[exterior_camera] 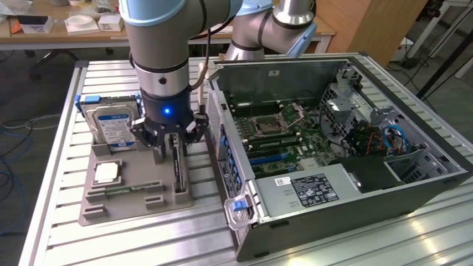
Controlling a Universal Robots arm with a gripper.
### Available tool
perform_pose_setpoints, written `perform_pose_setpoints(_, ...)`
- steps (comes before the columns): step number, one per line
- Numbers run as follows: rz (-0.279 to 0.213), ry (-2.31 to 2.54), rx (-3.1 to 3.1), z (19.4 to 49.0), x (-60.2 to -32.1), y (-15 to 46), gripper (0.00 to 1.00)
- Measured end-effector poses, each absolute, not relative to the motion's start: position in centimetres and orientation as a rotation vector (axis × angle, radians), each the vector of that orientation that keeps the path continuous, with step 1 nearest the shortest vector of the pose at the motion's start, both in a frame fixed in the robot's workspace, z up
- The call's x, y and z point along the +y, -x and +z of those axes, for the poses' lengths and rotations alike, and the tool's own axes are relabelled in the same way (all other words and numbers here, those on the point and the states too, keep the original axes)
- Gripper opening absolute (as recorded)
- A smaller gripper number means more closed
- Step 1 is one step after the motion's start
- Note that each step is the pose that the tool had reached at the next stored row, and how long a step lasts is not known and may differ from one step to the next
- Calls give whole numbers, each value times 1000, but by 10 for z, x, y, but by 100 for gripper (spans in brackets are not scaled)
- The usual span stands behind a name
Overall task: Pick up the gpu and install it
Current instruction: 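Reach for the gpu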
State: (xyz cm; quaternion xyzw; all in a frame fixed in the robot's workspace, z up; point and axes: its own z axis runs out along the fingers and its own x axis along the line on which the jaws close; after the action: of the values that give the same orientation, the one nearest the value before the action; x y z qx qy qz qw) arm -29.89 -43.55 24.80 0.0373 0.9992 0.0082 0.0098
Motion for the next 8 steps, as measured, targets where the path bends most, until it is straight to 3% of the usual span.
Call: perform_pose_setpoints(8, 26, -116, 3120, 242, -436, 298, 47)
